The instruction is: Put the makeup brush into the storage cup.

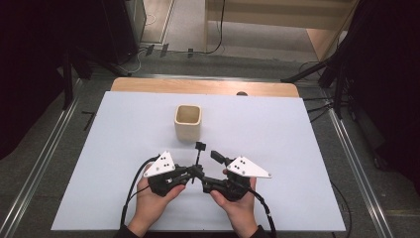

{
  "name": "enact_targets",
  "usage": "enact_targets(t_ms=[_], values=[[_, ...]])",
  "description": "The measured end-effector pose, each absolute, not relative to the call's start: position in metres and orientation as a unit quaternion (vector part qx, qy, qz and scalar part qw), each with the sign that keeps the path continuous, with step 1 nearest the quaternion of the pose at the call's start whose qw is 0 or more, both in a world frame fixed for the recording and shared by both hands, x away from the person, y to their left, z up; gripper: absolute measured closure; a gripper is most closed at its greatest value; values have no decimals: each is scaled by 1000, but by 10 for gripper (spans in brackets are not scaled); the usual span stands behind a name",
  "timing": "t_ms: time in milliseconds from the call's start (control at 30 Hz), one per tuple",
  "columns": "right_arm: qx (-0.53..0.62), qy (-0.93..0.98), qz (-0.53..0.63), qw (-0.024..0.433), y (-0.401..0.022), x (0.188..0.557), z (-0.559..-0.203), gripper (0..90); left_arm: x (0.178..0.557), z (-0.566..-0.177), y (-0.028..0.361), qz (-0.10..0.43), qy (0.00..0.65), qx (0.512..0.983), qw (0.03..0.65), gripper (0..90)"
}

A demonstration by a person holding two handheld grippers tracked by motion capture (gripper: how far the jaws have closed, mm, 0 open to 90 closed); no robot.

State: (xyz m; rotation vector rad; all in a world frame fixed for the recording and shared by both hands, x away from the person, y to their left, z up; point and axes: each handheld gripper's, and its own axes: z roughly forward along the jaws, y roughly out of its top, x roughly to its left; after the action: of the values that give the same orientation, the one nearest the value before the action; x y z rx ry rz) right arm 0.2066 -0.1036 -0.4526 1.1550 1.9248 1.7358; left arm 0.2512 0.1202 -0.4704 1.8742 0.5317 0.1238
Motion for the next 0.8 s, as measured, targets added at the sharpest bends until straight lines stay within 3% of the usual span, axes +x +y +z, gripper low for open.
enact_targets(t_ms=[167, 800], values=[[375, 673, 618, 160, -115, 203, -450, 0, 255, -470, 128, 59, 234, 789, 565, 860], [415, 665, 569, 248, -191, 197, -468, 31, 264, -462, 151, 82, 255, 765, 586, 861]])
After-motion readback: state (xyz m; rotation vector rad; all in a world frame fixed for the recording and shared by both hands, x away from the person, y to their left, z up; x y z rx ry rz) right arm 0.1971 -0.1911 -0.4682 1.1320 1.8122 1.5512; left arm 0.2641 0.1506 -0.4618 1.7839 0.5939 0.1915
